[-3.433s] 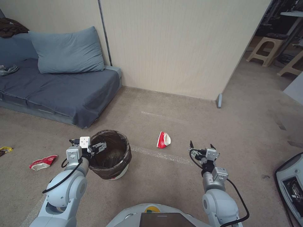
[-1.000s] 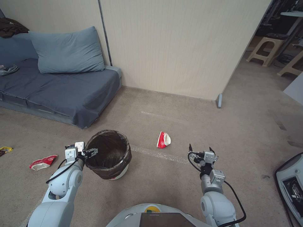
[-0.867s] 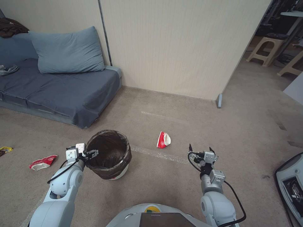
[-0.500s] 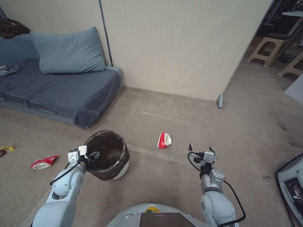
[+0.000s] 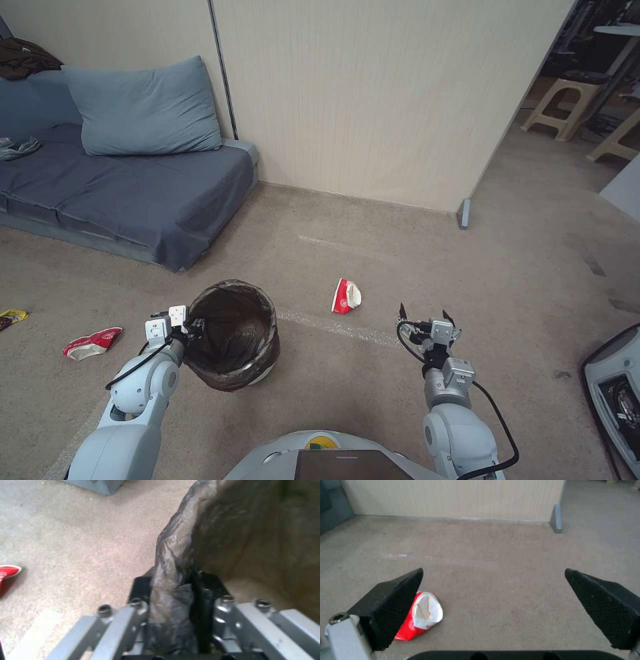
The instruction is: Pick up the trash bin, then pick up the garbage from the floor and place it into the trash bin.
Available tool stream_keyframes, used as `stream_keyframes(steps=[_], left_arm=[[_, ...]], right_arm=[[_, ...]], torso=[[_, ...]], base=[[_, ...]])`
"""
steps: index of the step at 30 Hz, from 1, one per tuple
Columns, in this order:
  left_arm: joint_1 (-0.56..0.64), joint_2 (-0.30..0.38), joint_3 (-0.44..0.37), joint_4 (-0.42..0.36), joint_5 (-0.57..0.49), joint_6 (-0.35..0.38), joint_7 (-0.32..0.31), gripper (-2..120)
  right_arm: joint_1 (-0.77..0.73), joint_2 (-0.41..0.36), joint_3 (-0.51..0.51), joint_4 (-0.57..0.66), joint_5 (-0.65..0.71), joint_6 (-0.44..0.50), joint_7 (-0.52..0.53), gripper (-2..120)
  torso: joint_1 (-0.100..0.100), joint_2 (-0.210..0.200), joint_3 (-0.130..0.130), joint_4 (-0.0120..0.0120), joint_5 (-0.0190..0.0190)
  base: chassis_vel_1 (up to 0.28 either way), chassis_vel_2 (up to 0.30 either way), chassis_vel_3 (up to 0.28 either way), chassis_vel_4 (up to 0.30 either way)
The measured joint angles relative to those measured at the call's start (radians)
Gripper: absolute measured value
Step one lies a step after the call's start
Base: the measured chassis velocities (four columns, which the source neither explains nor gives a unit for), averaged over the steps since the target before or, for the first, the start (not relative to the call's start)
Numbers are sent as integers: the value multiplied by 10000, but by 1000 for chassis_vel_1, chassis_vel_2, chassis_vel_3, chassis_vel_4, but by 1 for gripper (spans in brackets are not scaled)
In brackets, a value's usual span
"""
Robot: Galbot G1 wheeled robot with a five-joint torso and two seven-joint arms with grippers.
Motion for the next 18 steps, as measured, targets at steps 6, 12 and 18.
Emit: stream_keyframes(steps=[6,12,18], left_arm=[[-5,6,5,-113,11,33,-102,11],[40,8,-48,-414,35,41,-222,9],[111,59,-158,-1012,46,29,-373,3]], right_arm=[[6,1,3,0,-5,2,15,100],[-6,11,17,25,-14,0,29,100],[-23,2,34,63,-15,-2,33,100]], torso=[[0,0,0,1,-1],[0,-1,1,-1,-5],[0,-1,1,0,-1]], base=[[0,0,0,0],[0,0,0,0],[0,0,0,0]])
